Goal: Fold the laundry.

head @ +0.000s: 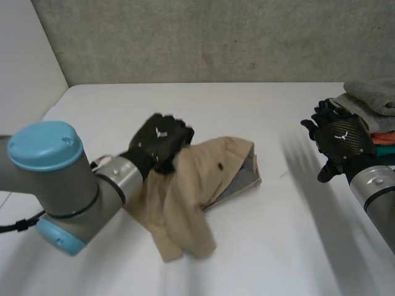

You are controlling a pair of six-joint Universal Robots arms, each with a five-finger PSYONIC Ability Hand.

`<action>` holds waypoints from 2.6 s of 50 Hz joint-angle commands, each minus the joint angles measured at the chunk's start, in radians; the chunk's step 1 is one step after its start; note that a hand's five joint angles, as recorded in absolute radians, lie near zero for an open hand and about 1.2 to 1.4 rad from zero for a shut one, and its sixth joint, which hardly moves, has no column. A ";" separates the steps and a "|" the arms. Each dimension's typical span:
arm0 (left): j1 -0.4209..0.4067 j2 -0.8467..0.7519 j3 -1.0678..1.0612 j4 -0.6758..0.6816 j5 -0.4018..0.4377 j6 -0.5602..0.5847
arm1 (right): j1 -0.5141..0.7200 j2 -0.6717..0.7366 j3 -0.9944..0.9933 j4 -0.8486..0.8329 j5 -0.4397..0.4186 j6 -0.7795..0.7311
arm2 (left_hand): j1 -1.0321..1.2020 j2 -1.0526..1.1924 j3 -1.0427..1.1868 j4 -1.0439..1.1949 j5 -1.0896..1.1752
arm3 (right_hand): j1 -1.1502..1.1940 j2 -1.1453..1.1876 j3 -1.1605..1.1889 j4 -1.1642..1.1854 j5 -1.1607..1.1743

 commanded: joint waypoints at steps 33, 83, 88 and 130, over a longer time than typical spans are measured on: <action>-0.077 0.191 -0.170 -0.272 -0.332 -0.518 | 0.408 0.272 -0.392 0.357 0.105 0.371 | -0.241 -0.303 -0.307 -0.301 -0.317 | 0.289 0.303 0.304 0.299 0.288; 0.032 -0.448 0.950 -0.145 -0.254 0.091 | 0.313 0.528 -1.102 0.537 0.205 0.460 | 0.226 0.164 0.159 0.165 0.149 | 0.383 0.396 0.397 0.393 0.381; 0.038 -0.586 1.035 -0.045 -0.236 0.089 | 0.320 0.625 -1.124 0.363 0.243 0.438 | -0.511 -0.573 -0.577 -0.572 -0.588 | -0.049 -0.036 -0.035 -0.039 -0.050; 0.124 -0.033 -0.003 -0.215 -0.290 0.040 | 0.255 0.629 -0.891 0.593 -0.001 0.072 | -0.110 -0.172 -0.177 -0.171 -0.187 | 0.598 0.612 0.613 0.608 0.597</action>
